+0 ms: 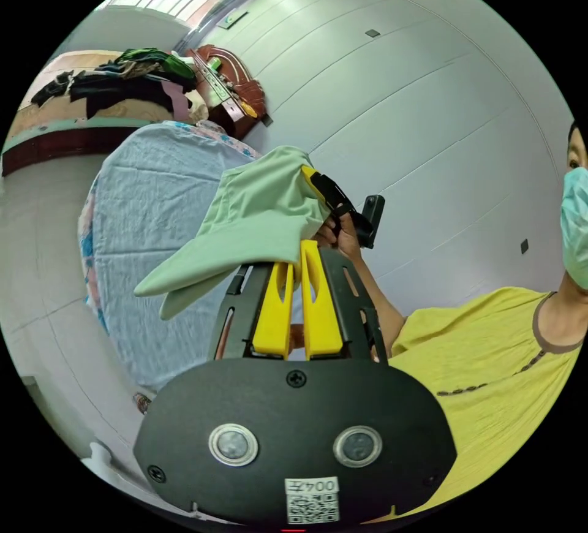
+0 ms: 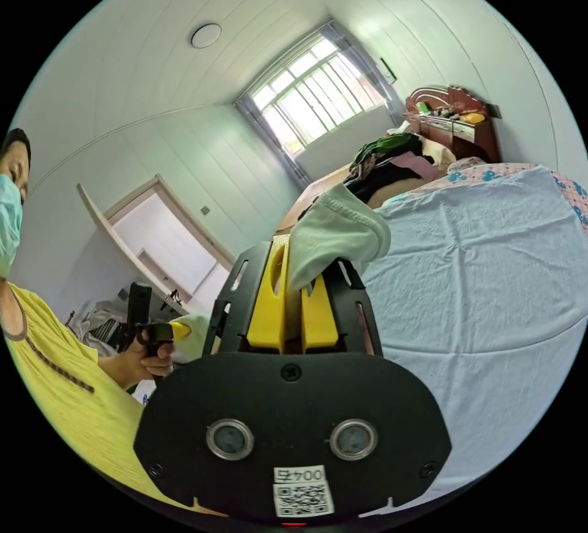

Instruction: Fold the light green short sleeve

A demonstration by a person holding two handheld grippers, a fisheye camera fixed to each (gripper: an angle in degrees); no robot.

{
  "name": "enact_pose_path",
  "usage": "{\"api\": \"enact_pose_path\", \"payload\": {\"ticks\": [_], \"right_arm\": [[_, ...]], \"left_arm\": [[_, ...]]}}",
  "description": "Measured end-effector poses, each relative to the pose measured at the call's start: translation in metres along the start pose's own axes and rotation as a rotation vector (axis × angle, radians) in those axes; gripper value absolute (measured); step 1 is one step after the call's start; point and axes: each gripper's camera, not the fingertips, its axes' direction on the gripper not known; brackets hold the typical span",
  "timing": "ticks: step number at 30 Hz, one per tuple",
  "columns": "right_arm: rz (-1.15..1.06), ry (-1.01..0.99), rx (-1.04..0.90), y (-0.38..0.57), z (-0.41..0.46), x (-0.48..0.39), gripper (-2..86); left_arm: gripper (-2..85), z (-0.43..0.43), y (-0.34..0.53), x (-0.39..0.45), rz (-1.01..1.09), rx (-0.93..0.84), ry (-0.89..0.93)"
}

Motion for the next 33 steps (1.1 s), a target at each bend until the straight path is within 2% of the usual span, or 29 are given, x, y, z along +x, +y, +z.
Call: {"api": "enact_pose_path", "payload": {"ticks": [9, 18, 23, 29, 33], "right_arm": [[-0.184, -0.104, -0.224, 0.095, 0.097, -0.173, 1.1], [-0.297, -0.354, -0.441, 0.219, 0.223, -0.383, 1.1], [-0.445, -0.521, -0.599, 0.304, 0.300, -0.530, 1.7], [-0.643, -0.679, -0.765, 0.395, 0.385, -0.688, 2.4], [-0.690, -0.750, -0.848, 0.436, 0.440, -0.763, 2.3]], "left_arm": [[4.1, -0.237, 0.192, 0.059, -0.150, 0.147, -0.159], [4.1, -0.523, 0.468, 0.129, -0.371, 0.451, -0.291], [4.1, -0.684, 0.634, 0.193, -0.464, 0.657, -0.434], [4.2, -0.836, 0.765, 0.243, -0.562, 0.802, -0.571], [4.2, -0.916, 0.820, 0.251, -0.615, 0.865, -0.610]]}}
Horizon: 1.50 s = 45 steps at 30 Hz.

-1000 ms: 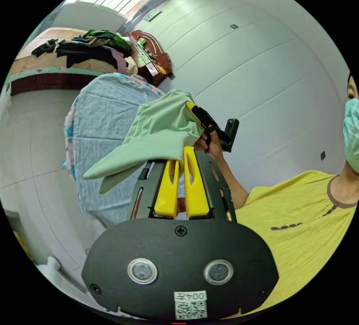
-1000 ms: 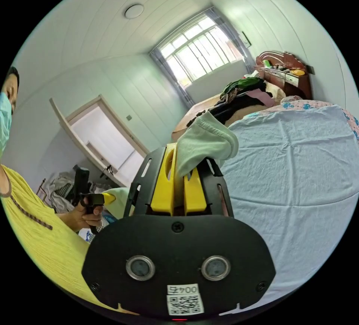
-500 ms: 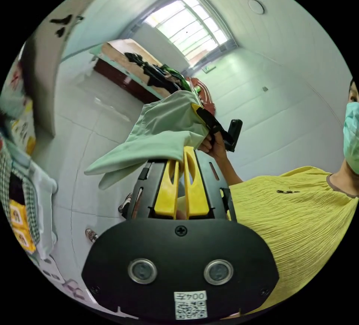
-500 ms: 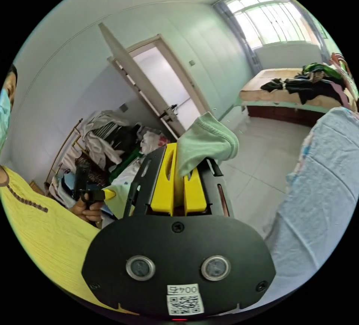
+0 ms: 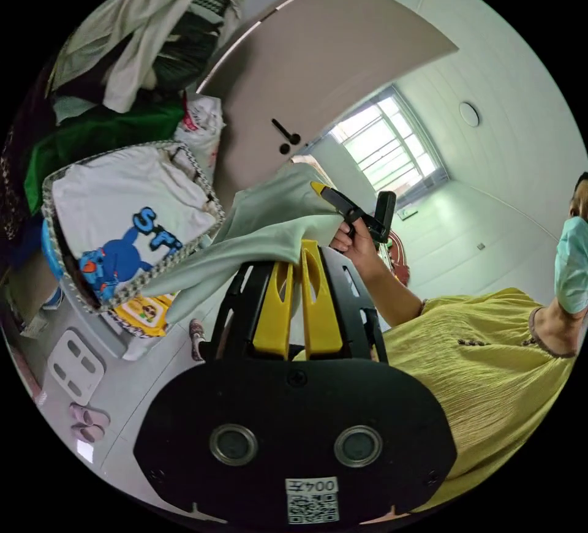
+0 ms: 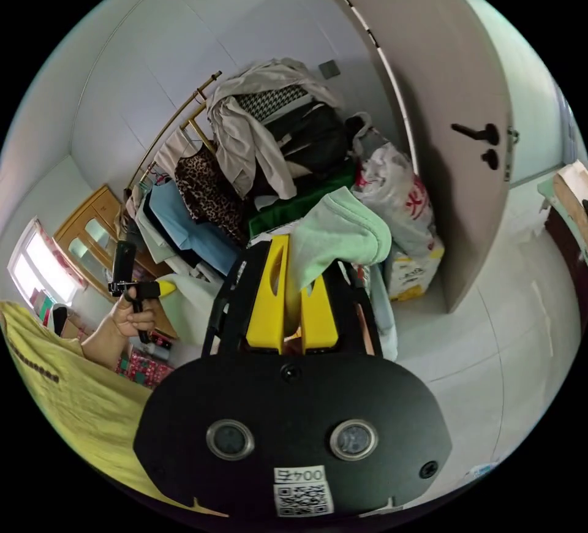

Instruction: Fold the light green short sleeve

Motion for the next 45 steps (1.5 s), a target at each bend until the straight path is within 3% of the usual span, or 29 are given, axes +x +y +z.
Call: {"api": "enact_pose_path", "payload": {"ticks": [7, 13, 18, 23, 29, 34, 41, 45], "right_arm": [[-0.045, -0.096, -0.068, -0.110, 0.137, 0.012, 2.1], [-0.070, -0.146, -0.022, -0.194, 0.219, 0.016, 2.0], [-0.038, -0.014, -0.064, -0.201, 0.285, 0.033, 2.0], [0.144, 0.081, -0.299, -0.142, 0.359, 0.088, 1.7], [0.252, 0.120, -0.328, -0.107, 0.362, 0.110, 1.0], [0.315, 0.157, -0.300, -0.089, 0.358, 0.107, 0.7], [0.292, 0.265, -0.262, -0.060, 0.357, 0.101, 0.5], [0.257, 0.293, -0.237, -0.056, 0.357, 0.096, 1.6]], "left_arm": [[4.2, -0.111, -0.099, -0.095, -0.104, 0.113, -0.074], [4.2, -0.194, -0.202, -0.139, -0.069, 0.154, -0.169], [4.1, -0.213, -0.242, -0.218, -0.194, 0.046, -0.210], [3.9, -0.187, -0.227, -0.339, -0.480, -0.161, -0.146], [3.7, -0.192, -0.238, -0.384, -0.509, -0.330, -0.071], [3.4, -0.191, -0.260, -0.398, -0.465, -0.492, -0.117], [3.2, -0.197, -0.267, -0.411, -0.416, -0.501, -0.088], [3.5, -0.194, -0.273, -0.401, -0.334, -0.534, -0.175]]}}
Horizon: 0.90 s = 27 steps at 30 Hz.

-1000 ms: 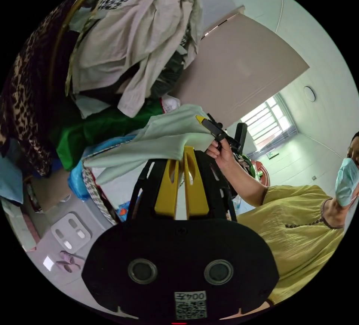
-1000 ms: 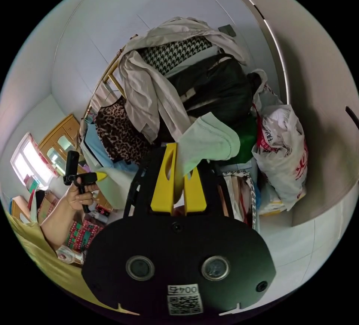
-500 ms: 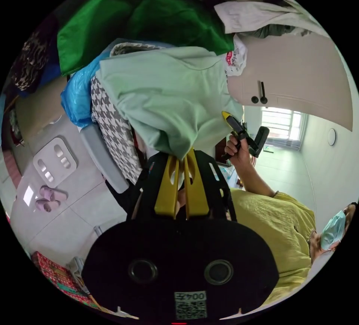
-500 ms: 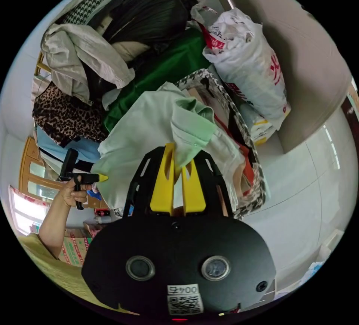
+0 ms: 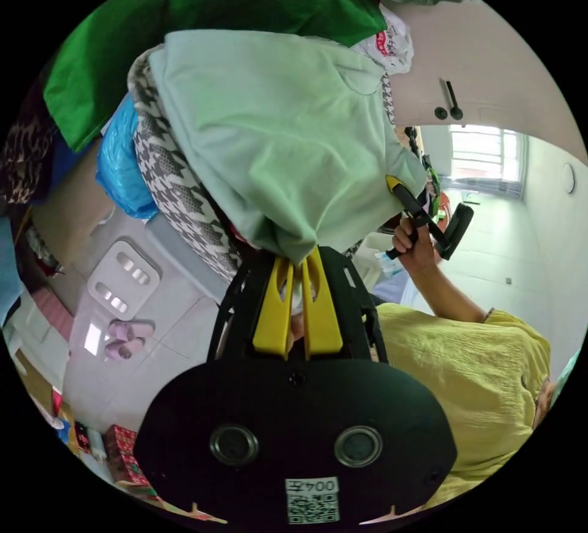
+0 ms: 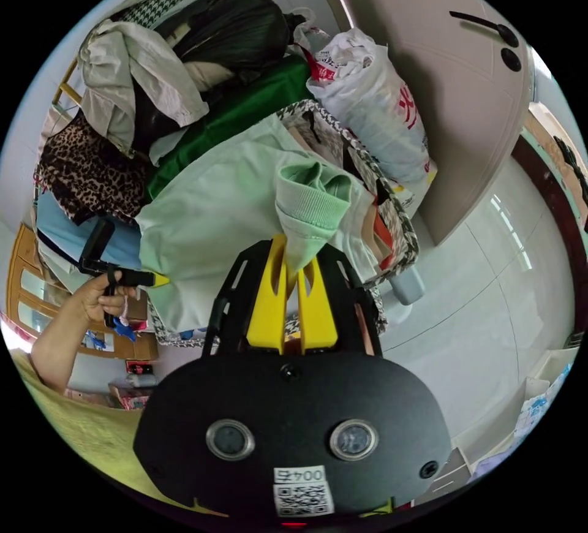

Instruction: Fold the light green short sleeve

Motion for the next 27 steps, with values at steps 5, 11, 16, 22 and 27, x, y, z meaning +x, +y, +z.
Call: {"api": "enact_pose_path", "payload": {"ticks": [5, 11, 16, 22, 27], "right_arm": [[0.094, -0.125, -0.018, 0.000, -0.002, 0.034, 8.8], [0.278, -0.380, 0.000, -0.009, -0.005, 0.098, 6.4], [0.218, -0.199, -0.011, -0.022, -0.014, 0.084, 4.3], [0.205, -0.115, -0.081, -0.019, -0.001, 0.076, 5.1], [0.075, 0.086, 0.055, -0.027, -0.044, 0.068, 5.6]], "left_arm": [[3.9, -0.012, 0.010, 0.001, -0.037, -0.002, 0.035], [3.8, -0.010, 0.042, 0.008, -0.074, -0.009, 0.091], [2.9, 0.003, 0.069, 0.011, -0.133, 0.000, 0.073], [2.1, 0.009, 0.095, 0.044, -0.146, 0.031, -0.037], [1.3, 0.005, 0.123, 0.099, -0.087, 0.092, -0.297]]}}
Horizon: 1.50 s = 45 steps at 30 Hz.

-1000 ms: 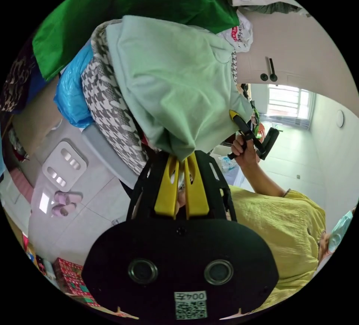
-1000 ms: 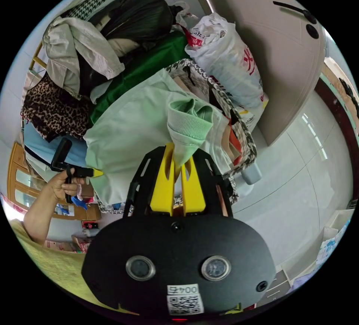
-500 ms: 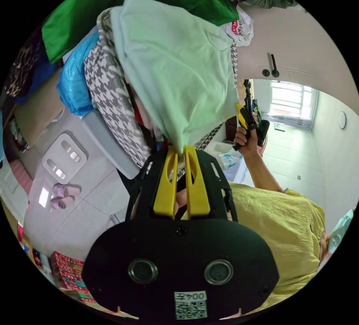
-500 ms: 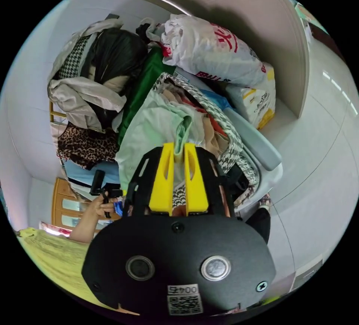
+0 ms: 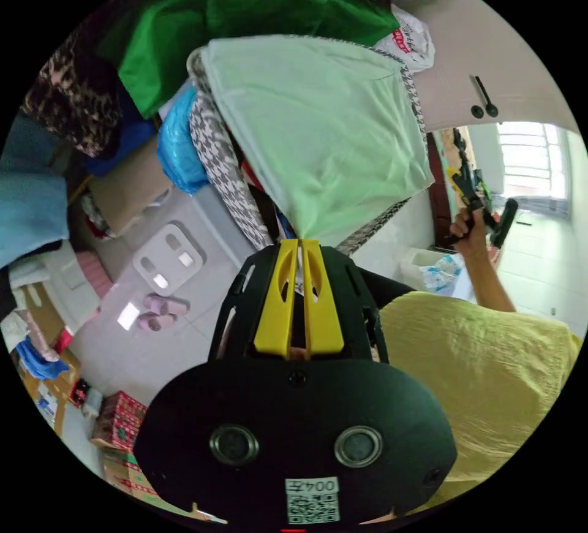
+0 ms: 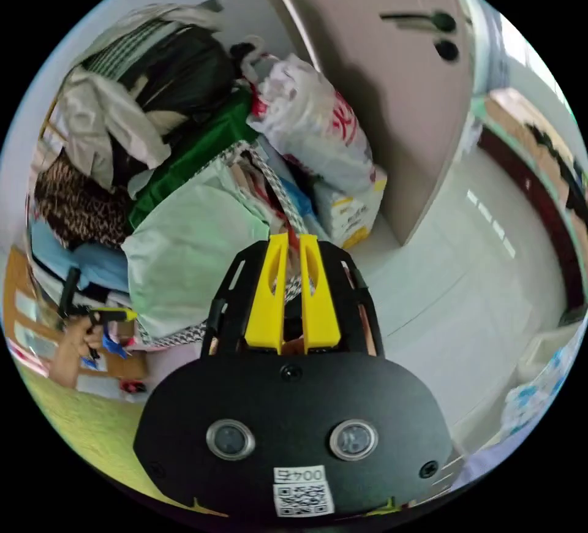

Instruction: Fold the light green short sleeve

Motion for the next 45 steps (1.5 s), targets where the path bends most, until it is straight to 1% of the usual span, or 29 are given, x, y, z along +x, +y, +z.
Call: {"api": "enact_pose_path", "payload": {"ticks": [1, 2, 3, 5, 9, 12, 15, 17, 18, 19, 23, 26, 29, 34, 36, 39, 40, 42, 45], "right_arm": [[-0.112, 0.015, 0.027, -0.009, -0.006, -0.014, 6.7], [-0.224, -0.034, 0.034, -0.021, -0.005, -0.029, 8.6], [-0.275, -0.073, 0.025, -0.028, -0.002, -0.037, 9.6], [-0.402, -0.199, -0.063, -0.063, 0.026, -0.065, 12.0], [-0.394, -0.267, -0.169, -0.113, 0.080, -0.083, 13.0], [-0.372, -0.314, -0.237, -0.142, 0.113, -0.092, 12.8], [-0.378, -0.304, -0.270, -0.160, 0.134, -0.105, 11.9], [-0.363, -0.314, -0.286, -0.168, 0.148, -0.112, 5.2], [-0.364, -0.316, -0.285, -0.169, 0.149, -0.115, 3.8], [-0.373, -0.306, -0.285, -0.168, 0.150, -0.120, 1.1], [-0.443, -0.116, -0.180, -0.154, 0.138, -0.137, -0.4], [-0.456, -0.043, -0.169, -0.146, 0.144, -0.144, -0.7], [-0.460, -0.009, -0.209, -0.141, 0.161, -0.147, -0.7], [-0.504, 0.012, -0.253, -0.131, 0.182, -0.158, -0.6], [-0.489, -0.038, -0.261, -0.136, 0.176, -0.155, -0.5], [-0.473, -0.165, -0.200, -0.143, 0.131, -0.138, 0.0], [-0.500, -0.210, -0.190, -0.140, 0.109, -0.132, 0.5], [-0.537, -0.232, -0.178, -0.130, 0.075, -0.122, 3.4], [-0.595, -0.278, -0.214, -0.095, 0.036, -0.110, 6.7]], "left_arm": [[1.2, -0.004, 0.006, 0.016, 0.039, 0.035, -0.058], [1.1, -0.007, 0.011, 0.031, 0.063, 0.049, -0.098], [1.0, -0.007, 0.013, 0.038, 0.073, 0.052, -0.111], [0.9, -0.012, 0.025, 0.059, 0.088, 0.057, -0.151], [0.8, -0.014, 0.061, 0.075, 0.077, 0.015, -0.215], [0.8, -0.012, 0.095, 0.069, 0.002, 0.006, -0.281], [0.7, -0.024, 0.106, 0.079, -0.026, 0.166, -0.260], [0.6, -0.028, 0.096, 0.100, -0.014, 0.343, -0.328], [0.6, -0.026, 0.091, 0.103, -0.028, 0.375, -0.354], [0.6, -0.021, 0.083, 0.108, -0.062, 0.419, -0.396], [0.4, 0.007, 0.057, 0.121, -0.115, 0.517, -0.499], [0.2, 0.030, 0.039, 0.127, -0.104, 0.470, -0.526], [0.1, 0.051, 0.033, 0.127, -0.115, 0.429, -0.551], [0.1, 0.071, 0.034, 0.120, -0.166, 0.413, -0.507], [0.1, 0.069, 0.035, 0.122, -0.188, 0.387, -0.498], [0.1, 0.056, 0.047, 0.126, -0.194, 0.380, -0.456], [0.1, 0.048, 0.057, 0.129, -0.199, 0.396, -0.445], [0.1, 0.036, 0.073, 0.134, -0.224, 0.428, -0.459], [0.1, 0.021, 0.093, 0.157, -0.202, 0.519, -0.436]]}}
